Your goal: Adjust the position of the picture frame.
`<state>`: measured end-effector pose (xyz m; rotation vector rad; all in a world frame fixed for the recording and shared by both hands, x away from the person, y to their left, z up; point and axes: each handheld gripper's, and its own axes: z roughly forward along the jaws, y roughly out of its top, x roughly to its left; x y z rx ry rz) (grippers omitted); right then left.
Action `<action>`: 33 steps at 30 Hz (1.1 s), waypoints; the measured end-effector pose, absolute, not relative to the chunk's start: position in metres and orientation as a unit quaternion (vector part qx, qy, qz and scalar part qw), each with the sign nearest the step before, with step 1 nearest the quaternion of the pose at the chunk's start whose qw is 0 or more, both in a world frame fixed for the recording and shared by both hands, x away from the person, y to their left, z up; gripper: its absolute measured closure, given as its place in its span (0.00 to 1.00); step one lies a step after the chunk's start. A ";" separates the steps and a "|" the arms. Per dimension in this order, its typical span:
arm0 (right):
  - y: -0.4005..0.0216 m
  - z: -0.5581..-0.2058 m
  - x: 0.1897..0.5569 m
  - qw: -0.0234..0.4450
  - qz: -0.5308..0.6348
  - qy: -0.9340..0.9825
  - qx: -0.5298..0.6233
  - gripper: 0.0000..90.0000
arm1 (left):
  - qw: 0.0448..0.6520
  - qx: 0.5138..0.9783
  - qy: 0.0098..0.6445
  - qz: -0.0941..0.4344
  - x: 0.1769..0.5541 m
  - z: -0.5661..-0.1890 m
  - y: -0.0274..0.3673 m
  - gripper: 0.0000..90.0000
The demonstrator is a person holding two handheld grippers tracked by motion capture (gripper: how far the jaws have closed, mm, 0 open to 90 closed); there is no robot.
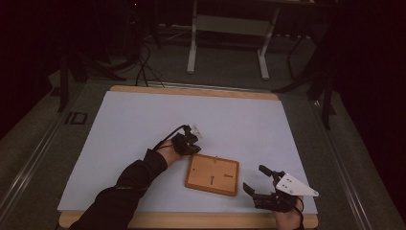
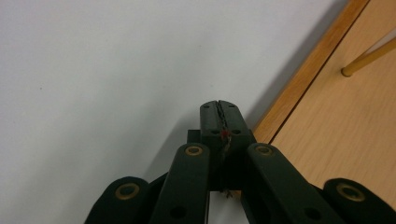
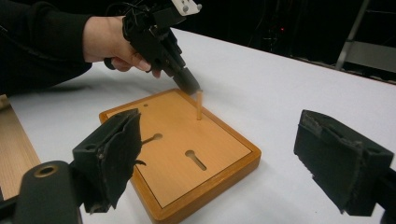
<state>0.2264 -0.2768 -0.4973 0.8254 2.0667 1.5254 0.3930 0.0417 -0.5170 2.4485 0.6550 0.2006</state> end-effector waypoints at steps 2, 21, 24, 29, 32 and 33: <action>-0.276 -0.497 0.226 0.220 0.551 0.748 0.297 0.16 | 0.289 0.924 0.240 0.077 0.389 -0.518 0.041 1.00; -0.277 -0.498 0.227 0.225 0.550 0.750 0.290 0.18 | 0.312 0.913 0.252 0.079 0.377 -0.510 0.060 0.92; -0.277 -0.499 0.228 0.222 0.549 0.750 0.294 0.18 | 0.326 0.907 0.254 0.081 0.373 -0.502 0.068 0.88; -0.276 -0.498 0.228 0.222 0.550 0.751 0.289 0.18 | 0.357 0.895 0.256 0.079 0.361 -0.488 0.082 0.87; -0.275 -0.499 0.229 0.221 0.549 0.753 0.289 0.18 | 0.360 0.895 0.250 0.081 0.355 -0.485 0.088 0.85; -0.275 -0.499 0.228 0.221 0.549 0.753 0.288 0.18 | 0.359 0.895 0.251 0.081 0.354 -0.485 0.090 0.85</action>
